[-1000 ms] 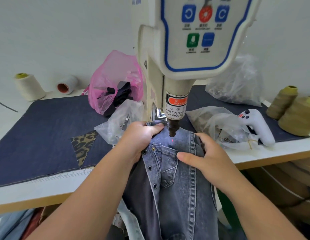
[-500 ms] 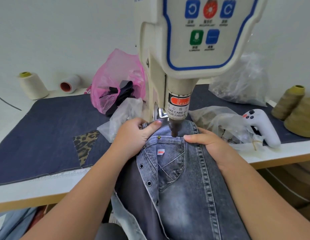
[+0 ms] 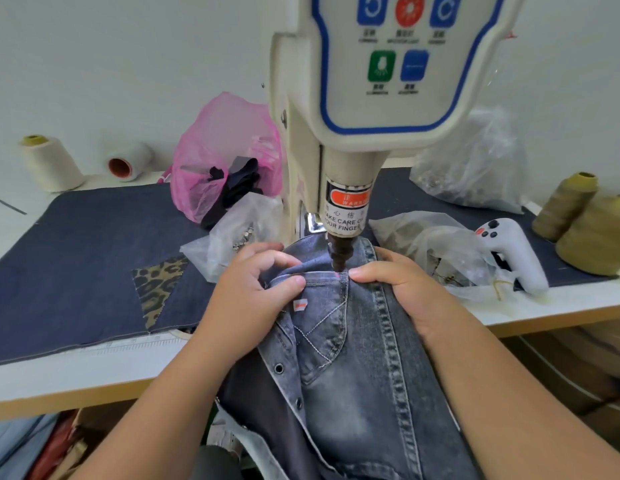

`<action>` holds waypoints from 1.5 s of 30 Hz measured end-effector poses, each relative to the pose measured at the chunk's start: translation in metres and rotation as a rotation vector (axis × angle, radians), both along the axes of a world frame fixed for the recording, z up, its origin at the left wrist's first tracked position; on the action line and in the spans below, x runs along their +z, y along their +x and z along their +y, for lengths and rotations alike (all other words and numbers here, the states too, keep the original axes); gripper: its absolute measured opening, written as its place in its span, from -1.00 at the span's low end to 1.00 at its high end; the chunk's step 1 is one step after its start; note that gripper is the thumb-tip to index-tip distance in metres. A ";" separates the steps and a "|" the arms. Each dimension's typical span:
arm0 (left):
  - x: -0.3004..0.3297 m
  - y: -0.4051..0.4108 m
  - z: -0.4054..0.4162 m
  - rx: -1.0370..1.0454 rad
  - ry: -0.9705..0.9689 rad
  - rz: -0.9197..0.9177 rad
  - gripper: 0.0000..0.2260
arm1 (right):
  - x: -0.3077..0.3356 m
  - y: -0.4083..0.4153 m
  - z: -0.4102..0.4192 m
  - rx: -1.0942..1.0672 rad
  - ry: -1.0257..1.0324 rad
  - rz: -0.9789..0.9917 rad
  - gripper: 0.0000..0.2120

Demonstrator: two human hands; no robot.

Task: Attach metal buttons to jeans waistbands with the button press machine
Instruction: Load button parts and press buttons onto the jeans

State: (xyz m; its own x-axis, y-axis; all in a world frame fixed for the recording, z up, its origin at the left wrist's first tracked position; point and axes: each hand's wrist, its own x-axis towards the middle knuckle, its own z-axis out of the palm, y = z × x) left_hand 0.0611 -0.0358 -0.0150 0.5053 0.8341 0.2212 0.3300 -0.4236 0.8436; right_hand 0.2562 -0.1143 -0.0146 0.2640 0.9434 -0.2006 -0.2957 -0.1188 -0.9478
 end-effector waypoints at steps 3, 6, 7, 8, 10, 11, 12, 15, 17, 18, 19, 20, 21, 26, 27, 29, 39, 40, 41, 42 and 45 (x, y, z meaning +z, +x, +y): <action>-0.005 0.000 0.007 -0.021 -0.127 -0.078 -0.87 | -0.002 -0.001 0.001 0.004 0.006 0.027 -0.52; -0.011 0.000 0.011 -0.021 -0.171 -0.101 -0.91 | -0.004 -0.002 0.003 -0.020 0.010 -0.022 -0.49; -0.012 0.000 0.011 -0.024 -0.178 -0.113 -0.93 | -0.005 -0.002 0.003 -0.031 0.015 -0.038 -0.50; -0.012 -0.001 0.010 -0.031 -0.184 -0.127 -0.90 | -0.007 -0.002 0.003 -0.038 0.023 -0.044 -0.51; -0.014 -0.004 0.009 -0.053 -0.199 -0.152 -0.84 | -0.012 -0.002 0.001 -0.034 0.056 -0.031 -0.53; -0.014 -0.006 0.009 -0.065 -0.206 -0.156 -0.84 | -0.015 -0.002 0.000 -0.029 0.077 -0.022 -0.56; -0.015 -0.007 0.009 -0.074 -0.209 -0.151 -0.84 | -0.018 -0.002 -0.002 -0.028 0.094 -0.021 -0.59; -0.016 -0.007 0.008 -0.082 -0.209 -0.133 -0.83 | -0.022 -0.001 -0.006 -0.043 0.131 -0.028 -0.68; -0.016 -0.006 0.008 -0.087 -0.205 -0.133 -0.83 | -0.023 -0.001 -0.008 -0.051 0.152 -0.029 -0.70; -0.016 -0.005 0.008 -0.090 -0.202 -0.133 -0.83 | -0.024 -0.002 -0.009 -0.054 0.158 -0.036 -0.72; -0.017 -0.005 0.008 -0.092 -0.199 -0.132 -0.84 | -0.024 -0.002 -0.009 -0.058 0.163 -0.042 -0.73; -0.019 -0.005 0.009 -0.090 -0.197 -0.128 -0.87 | -0.024 -0.003 -0.010 -0.060 0.168 -0.046 -0.74; -0.020 -0.006 0.010 -0.086 -0.194 -0.124 -0.88 | -0.024 -0.003 -0.010 -0.060 0.170 -0.049 -0.75; -0.021 -0.007 0.011 -0.088 -0.170 -0.115 -0.87 | -0.022 -0.003 -0.009 -0.041 0.171 -0.057 -0.75; -0.022 -0.007 0.011 -0.090 -0.170 -0.117 -0.87 | -0.021 -0.003 -0.009 -0.044 0.171 -0.057 -0.75; -0.022 -0.007 0.011 -0.094 -0.166 -0.122 -0.87 | -0.021 -0.003 -0.009 -0.046 0.169 -0.055 -0.75; -0.024 -0.006 0.012 -0.088 -0.162 -0.160 -0.85 | -0.021 -0.001 -0.010 -0.039 0.166 -0.044 -0.75; -0.024 -0.006 0.011 -0.088 -0.162 -0.166 -0.84 | -0.021 -0.001 -0.010 -0.037 0.164 -0.042 -0.76; -0.024 -0.006 0.011 -0.088 -0.161 -0.169 -0.83 | -0.021 -0.001 -0.010 -0.036 0.163 -0.041 -0.76; -0.024 -0.006 0.011 -0.088 -0.157 -0.170 -0.83 | -0.021 -0.001 -0.010 -0.036 0.165 -0.041 -0.76; -0.025 -0.007 0.011 -0.088 -0.150 -0.166 -0.82 | -0.021 -0.001 -0.010 -0.042 0.168 -0.042 -0.73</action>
